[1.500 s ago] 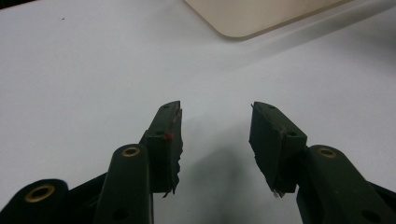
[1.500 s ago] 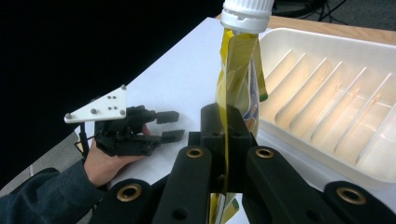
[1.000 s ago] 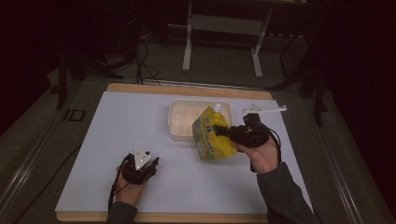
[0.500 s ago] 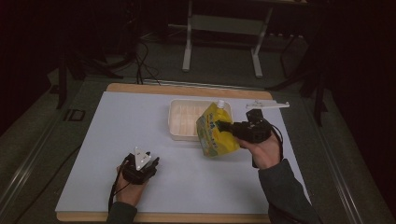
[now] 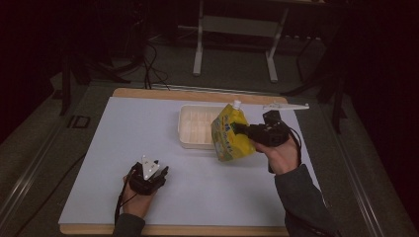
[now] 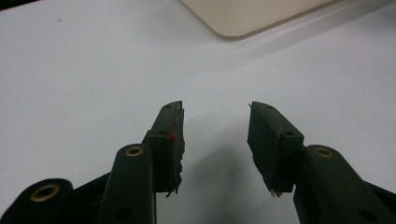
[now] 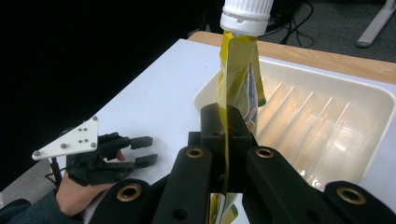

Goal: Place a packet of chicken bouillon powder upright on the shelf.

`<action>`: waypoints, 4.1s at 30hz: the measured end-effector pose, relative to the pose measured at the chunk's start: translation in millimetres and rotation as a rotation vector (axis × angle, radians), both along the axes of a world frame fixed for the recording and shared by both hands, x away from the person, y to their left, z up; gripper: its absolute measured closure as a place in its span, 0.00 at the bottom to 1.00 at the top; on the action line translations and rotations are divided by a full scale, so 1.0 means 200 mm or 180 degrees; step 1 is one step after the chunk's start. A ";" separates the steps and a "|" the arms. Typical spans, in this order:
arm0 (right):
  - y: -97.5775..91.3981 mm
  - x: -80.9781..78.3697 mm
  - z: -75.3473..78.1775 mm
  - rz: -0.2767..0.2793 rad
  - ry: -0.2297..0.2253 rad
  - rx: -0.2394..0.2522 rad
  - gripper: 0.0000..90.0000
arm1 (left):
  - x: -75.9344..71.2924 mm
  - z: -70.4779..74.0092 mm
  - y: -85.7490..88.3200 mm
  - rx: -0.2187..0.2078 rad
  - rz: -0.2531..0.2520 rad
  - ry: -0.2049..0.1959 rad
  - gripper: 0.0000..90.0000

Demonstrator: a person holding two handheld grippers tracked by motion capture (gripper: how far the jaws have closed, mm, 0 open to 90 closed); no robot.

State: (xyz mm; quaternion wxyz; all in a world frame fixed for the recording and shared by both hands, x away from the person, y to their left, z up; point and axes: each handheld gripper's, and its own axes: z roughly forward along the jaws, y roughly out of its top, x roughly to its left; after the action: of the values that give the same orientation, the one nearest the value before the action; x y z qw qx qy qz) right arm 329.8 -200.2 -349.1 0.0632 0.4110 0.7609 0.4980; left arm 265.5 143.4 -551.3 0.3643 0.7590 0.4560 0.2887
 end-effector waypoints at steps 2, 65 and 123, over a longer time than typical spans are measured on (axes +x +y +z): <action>0.00 0.00 0.00 -0.0019 -0.0007 0.0004 1.00 | 0.00 0.00 0.00 -0.0001 -0.0001 -0.0001 0.62; -0.05 0.17 0.00 -0.0548 -0.0183 -0.0037 1.00 | 0.00 0.00 0.00 0.0003 -0.0011 0.0007 0.61; 0.04 0.36 -0.05 -0.0964 0.0034 -0.0306 1.00 | 0.00 0.00 0.00 -0.0004 -0.0017 0.0003 0.62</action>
State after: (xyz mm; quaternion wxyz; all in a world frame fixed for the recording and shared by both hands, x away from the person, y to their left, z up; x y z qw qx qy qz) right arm 401.8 -193.0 -359.6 0.1532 0.5202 0.7135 0.4437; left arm 265.7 143.6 -551.3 0.3653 0.7601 0.4543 0.2870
